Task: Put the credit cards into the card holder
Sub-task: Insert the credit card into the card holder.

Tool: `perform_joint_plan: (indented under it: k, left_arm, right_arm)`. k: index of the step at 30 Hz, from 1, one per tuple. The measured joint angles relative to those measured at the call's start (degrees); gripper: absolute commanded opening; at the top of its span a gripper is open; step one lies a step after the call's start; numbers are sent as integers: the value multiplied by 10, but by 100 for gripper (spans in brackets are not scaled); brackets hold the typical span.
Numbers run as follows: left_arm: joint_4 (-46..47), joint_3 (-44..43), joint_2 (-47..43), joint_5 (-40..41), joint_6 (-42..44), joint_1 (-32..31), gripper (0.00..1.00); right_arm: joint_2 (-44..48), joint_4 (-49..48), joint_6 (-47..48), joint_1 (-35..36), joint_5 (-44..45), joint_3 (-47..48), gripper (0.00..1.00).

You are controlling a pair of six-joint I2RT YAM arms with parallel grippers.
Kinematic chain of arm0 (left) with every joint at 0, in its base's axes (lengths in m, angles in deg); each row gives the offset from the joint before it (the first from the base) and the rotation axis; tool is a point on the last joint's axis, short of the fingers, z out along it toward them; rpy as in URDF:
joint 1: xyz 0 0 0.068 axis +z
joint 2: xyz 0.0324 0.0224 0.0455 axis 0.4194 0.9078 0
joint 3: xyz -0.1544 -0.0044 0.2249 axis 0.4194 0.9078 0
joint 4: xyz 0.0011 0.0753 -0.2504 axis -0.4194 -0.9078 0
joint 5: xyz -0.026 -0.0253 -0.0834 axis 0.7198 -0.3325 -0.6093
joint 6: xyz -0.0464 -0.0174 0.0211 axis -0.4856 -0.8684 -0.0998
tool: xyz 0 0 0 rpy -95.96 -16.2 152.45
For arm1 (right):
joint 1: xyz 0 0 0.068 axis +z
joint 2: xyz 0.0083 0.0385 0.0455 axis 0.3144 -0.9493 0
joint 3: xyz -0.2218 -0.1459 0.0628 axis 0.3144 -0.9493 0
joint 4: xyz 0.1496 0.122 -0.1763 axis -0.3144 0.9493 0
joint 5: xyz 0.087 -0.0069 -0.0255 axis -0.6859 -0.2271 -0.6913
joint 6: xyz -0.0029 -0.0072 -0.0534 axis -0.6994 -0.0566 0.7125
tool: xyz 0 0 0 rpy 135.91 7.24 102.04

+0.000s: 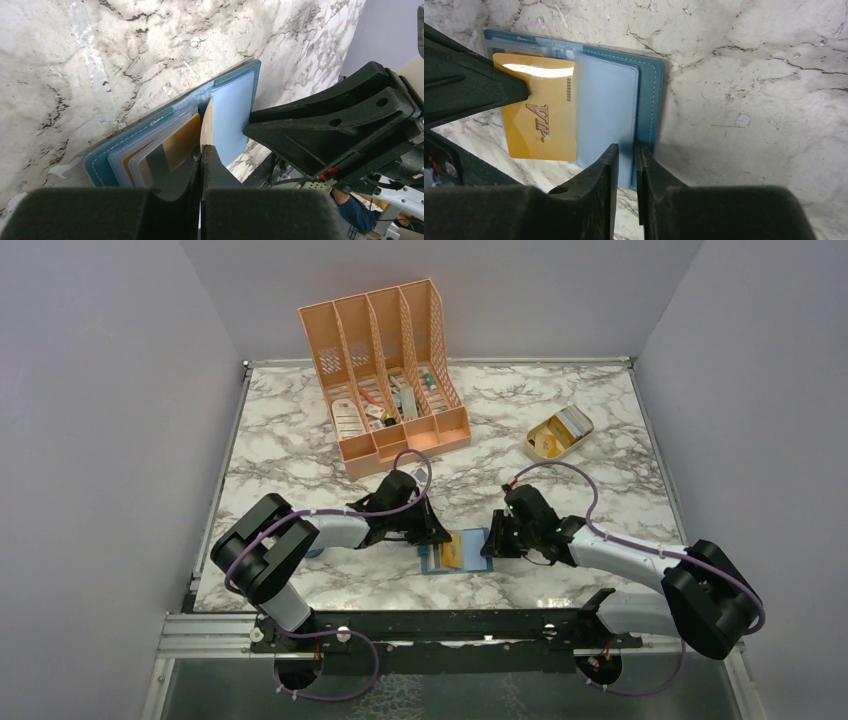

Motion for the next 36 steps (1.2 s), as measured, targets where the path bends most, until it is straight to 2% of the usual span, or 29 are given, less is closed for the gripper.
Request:
perform_joint_plan:
  k: [23,26,31,36]
  left_arm:
    - [45,15,5,22,4,-15,0]
    - [51,19,5,25,4,-15,11]
    - [50,20,5,33,8,-20,34]
    - [12,6,-13,49,27,-24,43]
  right_arm:
    - [2,-17,-5,0,-5,-9,19]
    - [2,-17,-5,0,-5,-9,19]
    - [3,-17,-5,0,-5,-9,19]
    - [3,-17,-6,0,-8,-9,19]
